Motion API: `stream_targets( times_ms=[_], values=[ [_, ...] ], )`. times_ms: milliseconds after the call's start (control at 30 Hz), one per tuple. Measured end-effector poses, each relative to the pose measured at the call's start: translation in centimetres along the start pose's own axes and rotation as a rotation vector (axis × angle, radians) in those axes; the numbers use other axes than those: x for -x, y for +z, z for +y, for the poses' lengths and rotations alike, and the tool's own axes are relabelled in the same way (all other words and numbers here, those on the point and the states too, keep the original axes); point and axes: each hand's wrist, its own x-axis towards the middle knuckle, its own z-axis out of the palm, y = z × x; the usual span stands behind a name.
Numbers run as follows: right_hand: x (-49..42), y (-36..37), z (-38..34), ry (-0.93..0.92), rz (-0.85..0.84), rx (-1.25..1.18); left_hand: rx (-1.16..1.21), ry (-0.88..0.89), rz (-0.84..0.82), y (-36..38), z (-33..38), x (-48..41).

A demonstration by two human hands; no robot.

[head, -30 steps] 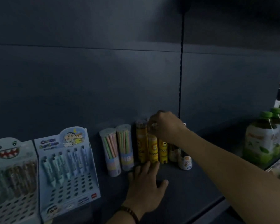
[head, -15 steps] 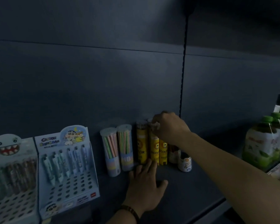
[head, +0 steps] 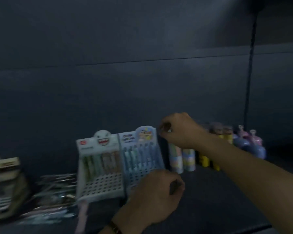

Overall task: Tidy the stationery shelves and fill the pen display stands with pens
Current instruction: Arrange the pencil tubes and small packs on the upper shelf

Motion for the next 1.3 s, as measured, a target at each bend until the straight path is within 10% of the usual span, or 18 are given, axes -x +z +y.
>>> stream_targets(
  times_ms=[600,933,1300],
  values=[
    [-2.6,17.8,-40.0,-0.551,-0.379,-0.422,-0.458,-0.655,0.319,-19.4,-18.5,32.1],
    [-3.5,24.4,-45.2,-0.636,-0.421,-0.369,-0.277,-0.975,0.490,-19.7,-25.1,37.8],
    [-3.4,25.9,-45.5,-0.495,-0.420,-0.589,-0.123,-0.867,0.709,-16.3,-30.5,35.6]
  ],
)
